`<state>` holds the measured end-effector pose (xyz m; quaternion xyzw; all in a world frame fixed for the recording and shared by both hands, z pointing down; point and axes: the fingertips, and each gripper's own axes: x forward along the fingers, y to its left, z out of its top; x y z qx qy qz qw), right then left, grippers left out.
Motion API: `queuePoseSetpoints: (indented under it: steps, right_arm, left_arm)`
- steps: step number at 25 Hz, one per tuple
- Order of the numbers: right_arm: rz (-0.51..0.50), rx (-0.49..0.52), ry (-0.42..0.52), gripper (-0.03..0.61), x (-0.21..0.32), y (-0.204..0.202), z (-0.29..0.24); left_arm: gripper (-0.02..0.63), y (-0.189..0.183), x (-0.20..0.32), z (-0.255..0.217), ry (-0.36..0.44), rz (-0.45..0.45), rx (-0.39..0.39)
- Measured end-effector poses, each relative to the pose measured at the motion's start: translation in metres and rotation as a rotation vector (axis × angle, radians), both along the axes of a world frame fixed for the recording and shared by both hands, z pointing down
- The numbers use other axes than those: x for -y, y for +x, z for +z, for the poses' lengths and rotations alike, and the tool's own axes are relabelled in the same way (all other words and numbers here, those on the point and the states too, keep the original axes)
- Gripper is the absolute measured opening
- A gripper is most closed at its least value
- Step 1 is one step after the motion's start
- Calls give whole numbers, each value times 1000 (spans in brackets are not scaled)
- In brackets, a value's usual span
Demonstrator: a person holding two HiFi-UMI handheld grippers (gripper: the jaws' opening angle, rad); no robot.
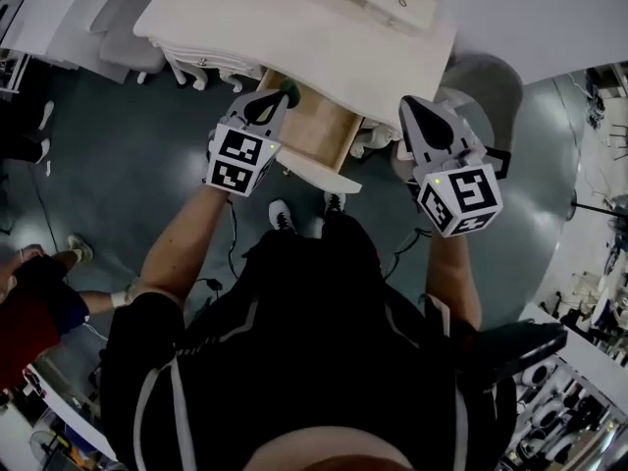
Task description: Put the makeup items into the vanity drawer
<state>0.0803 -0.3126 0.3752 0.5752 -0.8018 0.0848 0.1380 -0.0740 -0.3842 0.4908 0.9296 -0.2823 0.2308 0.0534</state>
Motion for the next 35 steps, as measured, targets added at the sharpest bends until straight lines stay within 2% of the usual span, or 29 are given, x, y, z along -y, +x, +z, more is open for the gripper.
queuePoseSetpoints:
  steps: [10,21,30,35]
  right_arm:
    - [-28,40,-83,6,22,32,52]
    - [-35,75,-161,6,23,55,100]
    - [-51,110,-229,6,22,56,140]
    - [-68,114,-257,6,28,54,159]
  left_arm:
    - [5,30,20,101,-62,37,208]
    - [5,37,27,197,-31,173,474]
    - [5,40,31,259,-39,273,619]
    - [5,39,38,288,-69,271,656]
